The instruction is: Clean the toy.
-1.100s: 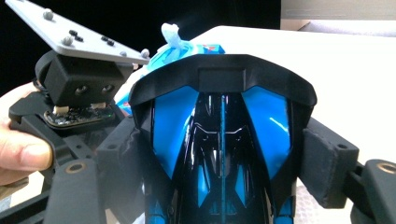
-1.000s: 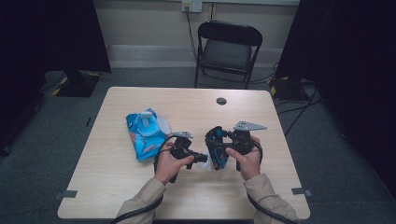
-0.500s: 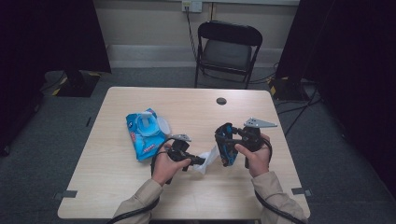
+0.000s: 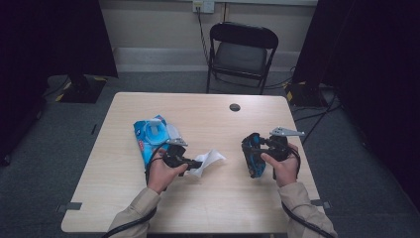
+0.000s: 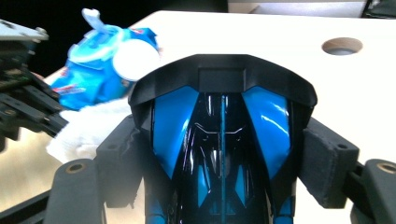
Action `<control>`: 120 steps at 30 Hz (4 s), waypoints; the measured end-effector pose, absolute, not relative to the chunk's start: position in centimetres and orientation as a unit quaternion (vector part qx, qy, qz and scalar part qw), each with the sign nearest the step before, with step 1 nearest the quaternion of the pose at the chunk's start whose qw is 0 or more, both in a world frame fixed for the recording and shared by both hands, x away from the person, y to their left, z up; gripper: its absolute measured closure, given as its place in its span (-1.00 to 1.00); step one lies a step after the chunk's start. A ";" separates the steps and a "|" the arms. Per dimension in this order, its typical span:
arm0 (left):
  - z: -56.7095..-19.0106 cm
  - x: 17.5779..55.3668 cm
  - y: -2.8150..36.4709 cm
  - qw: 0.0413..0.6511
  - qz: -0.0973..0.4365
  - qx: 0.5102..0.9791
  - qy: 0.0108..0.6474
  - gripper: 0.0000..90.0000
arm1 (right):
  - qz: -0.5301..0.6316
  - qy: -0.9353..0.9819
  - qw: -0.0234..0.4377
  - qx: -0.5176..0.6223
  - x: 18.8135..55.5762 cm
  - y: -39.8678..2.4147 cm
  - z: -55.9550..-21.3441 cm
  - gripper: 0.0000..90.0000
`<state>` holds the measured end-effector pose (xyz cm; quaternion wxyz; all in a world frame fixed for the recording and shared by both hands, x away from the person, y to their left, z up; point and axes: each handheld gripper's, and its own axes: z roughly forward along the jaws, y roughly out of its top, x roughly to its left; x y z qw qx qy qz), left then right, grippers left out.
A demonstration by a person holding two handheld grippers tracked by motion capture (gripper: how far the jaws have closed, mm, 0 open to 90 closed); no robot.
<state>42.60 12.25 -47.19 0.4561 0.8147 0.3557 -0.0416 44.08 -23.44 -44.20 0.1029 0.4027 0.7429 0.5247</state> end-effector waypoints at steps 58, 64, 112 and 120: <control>-48.7 43.6 12.0 0.427 0.028 0.821 0.379 0.84 | 0.424 0.780 0.142 0.438 49.2 -22.0 -49.2 -0.44; -48.6 43.6 12.1 0.429 0.034 0.822 0.373 0.74 | 0.414 0.786 0.141 0.437 49.4 -21.7 -49.4 -0.44; -46.0 43.1 12.1 0.452 0.084 0.813 0.358 -0.46 | 0.400 0.800 0.141 0.423 47.8 -22.3 -47.7 -0.59; -45.4 43.1 12.3 0.444 0.087 0.816 0.359 -0.49 | 0.402 0.803 0.141 0.416 46.8 -22.6 -47.2 -0.63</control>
